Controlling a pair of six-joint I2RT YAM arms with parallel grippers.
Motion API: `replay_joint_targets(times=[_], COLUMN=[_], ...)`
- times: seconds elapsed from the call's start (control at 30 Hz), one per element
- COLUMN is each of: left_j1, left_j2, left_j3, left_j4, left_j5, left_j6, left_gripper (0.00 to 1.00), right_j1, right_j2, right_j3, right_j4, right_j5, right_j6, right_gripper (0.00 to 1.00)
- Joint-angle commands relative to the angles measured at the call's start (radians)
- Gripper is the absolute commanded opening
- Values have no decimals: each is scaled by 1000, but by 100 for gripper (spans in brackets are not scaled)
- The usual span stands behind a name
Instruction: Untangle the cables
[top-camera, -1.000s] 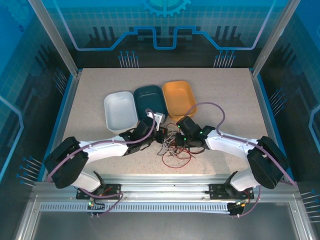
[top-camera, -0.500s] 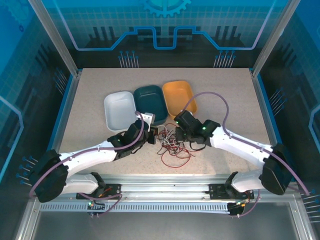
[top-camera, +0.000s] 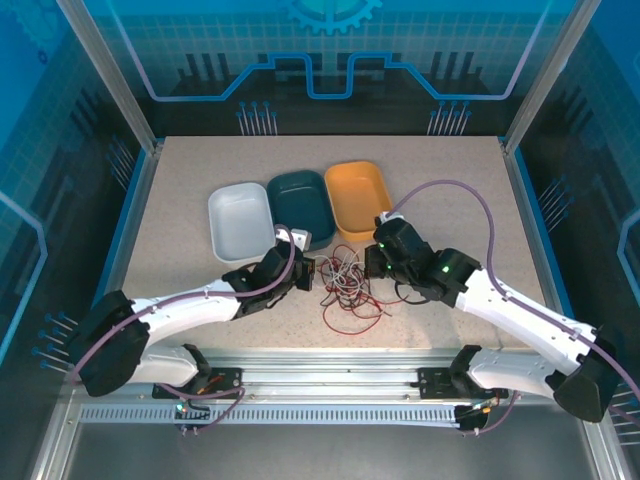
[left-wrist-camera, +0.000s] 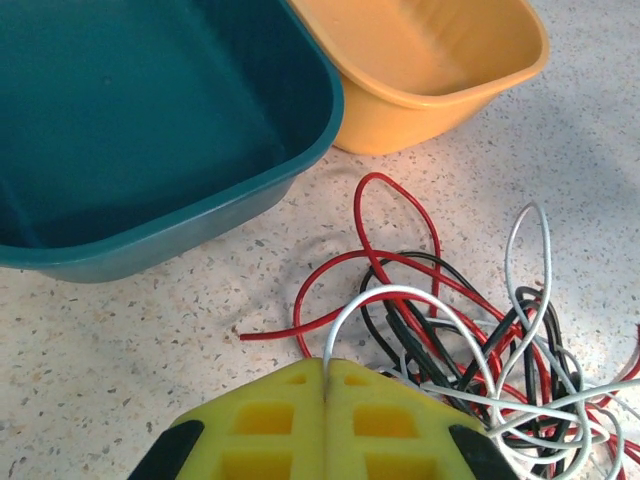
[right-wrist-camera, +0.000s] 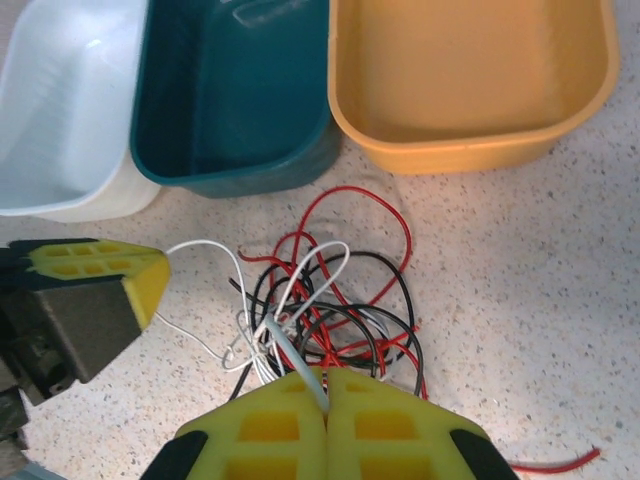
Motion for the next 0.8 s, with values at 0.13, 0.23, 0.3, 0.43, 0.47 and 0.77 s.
replay_joint_targets(times=[0.13,0.23,0.3,0.43,0.47,0.77], left_j1=[-5,-5,-5,-6,-5,-5], left_j2=[23,26,29,38,40,46], left_j3=[-26,-32,-37,-43,-44,-51], left_j4=[-20,-20,-20,-14,-13,-12], left_j5=[-20,-21,-20,-12,-9,4], left_j6=[-22,-25,-26,-32,-32,-41], left_gripper=[0,0,0,0,0,0], right_j1=[15,18,23,25,26,25], right_j2=[-53,-62,-69,-86,-90,-97], right_j3=[45,74,91,114,120,225], right_j4=[139,149,149,163,168,198], right_j5=[-61,-83,-96,-110,-113,-174], right_j6=[-79,-108,-127,-162,-170,-259], right_gripper=[0,0,0,0,0,0])
